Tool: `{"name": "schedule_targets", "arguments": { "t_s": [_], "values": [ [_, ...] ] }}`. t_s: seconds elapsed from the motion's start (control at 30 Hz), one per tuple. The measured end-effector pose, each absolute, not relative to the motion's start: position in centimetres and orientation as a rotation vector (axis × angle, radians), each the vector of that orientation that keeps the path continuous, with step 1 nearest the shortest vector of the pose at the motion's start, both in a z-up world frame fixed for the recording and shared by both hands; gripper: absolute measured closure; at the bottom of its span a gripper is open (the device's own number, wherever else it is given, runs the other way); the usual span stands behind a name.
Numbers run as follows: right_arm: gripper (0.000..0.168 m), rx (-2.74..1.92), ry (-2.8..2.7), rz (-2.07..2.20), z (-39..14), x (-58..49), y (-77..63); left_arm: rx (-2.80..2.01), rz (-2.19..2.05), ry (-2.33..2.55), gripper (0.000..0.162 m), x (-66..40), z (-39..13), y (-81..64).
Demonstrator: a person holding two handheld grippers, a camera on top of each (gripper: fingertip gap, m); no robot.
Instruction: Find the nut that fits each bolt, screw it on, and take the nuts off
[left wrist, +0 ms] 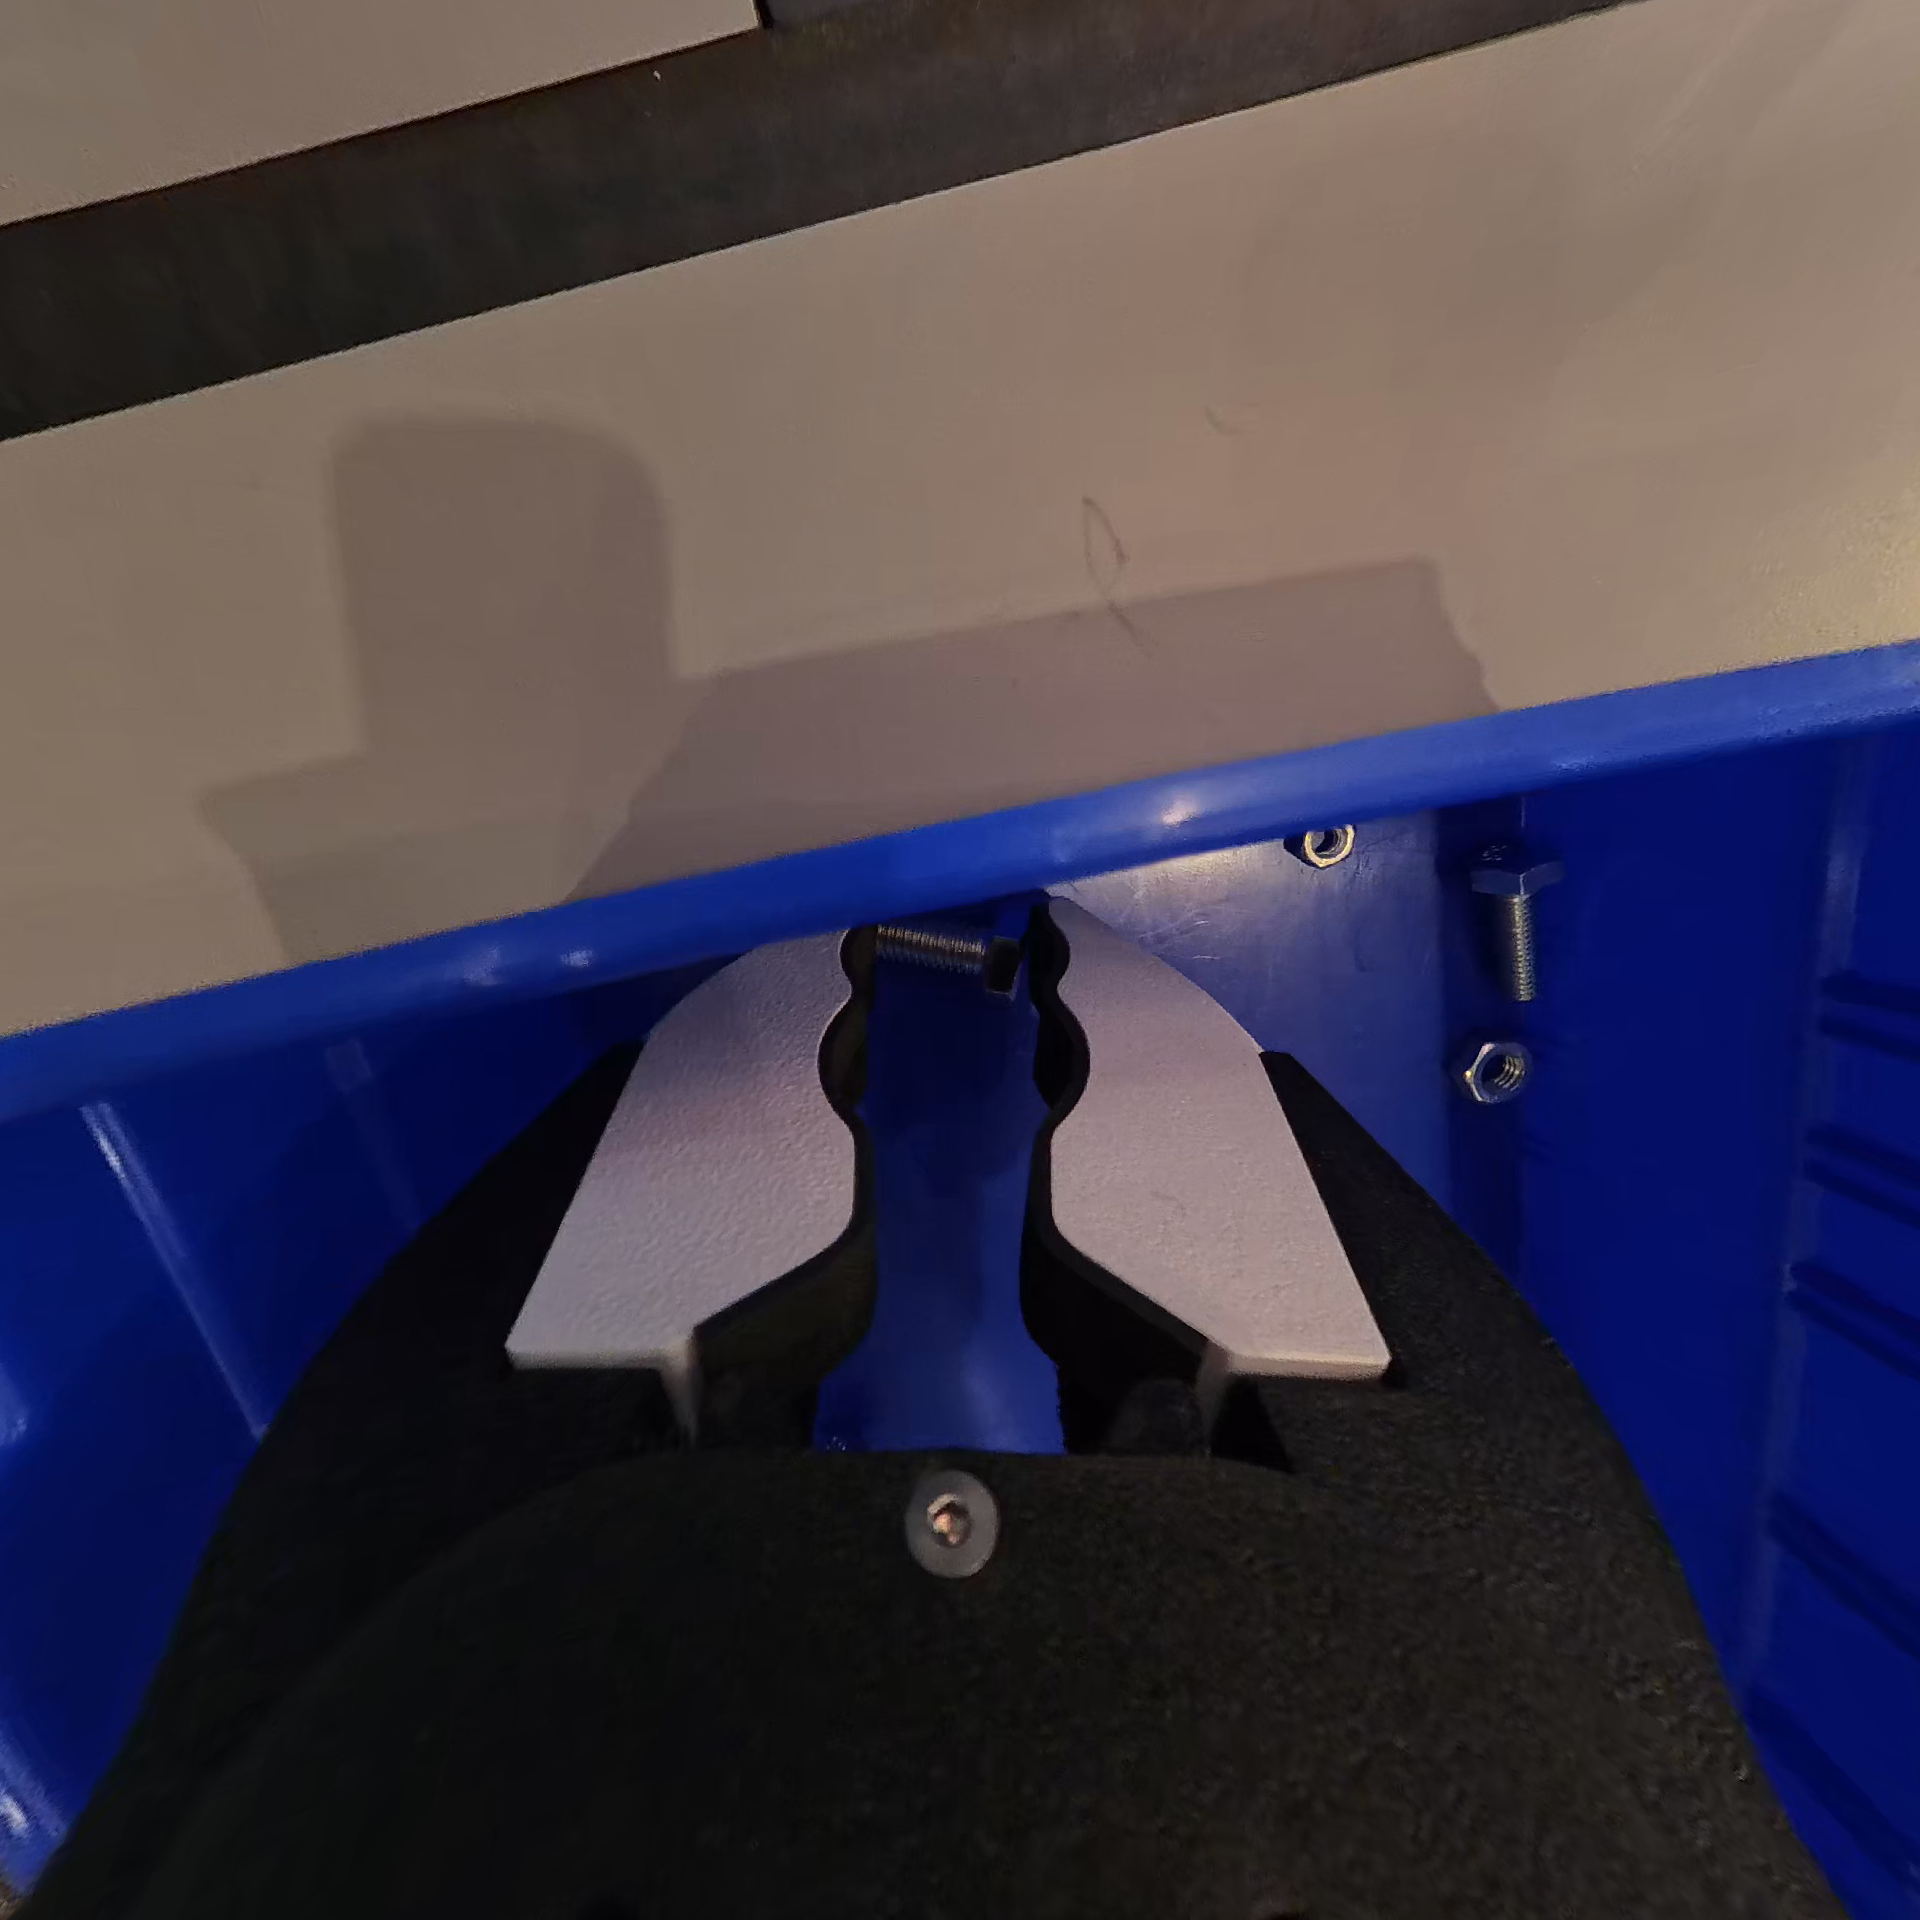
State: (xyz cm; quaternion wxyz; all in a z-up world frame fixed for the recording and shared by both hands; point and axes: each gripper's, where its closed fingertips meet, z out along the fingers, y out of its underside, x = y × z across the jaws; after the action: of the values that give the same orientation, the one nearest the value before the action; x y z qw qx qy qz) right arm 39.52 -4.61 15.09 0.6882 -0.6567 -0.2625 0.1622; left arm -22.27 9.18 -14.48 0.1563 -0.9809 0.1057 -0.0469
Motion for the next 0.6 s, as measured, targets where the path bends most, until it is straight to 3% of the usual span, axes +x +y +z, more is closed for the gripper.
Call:
{"name": "schedule_targets", "arguments": {
  "t_s": [0.6],
  "values": [
    [0.139,-1.476,-0.607,0.361,14.89,38.99,-4.3,-2.795,-0.171,0.344,0.134,-21.95,-13.96,8.7]
  ]
}}
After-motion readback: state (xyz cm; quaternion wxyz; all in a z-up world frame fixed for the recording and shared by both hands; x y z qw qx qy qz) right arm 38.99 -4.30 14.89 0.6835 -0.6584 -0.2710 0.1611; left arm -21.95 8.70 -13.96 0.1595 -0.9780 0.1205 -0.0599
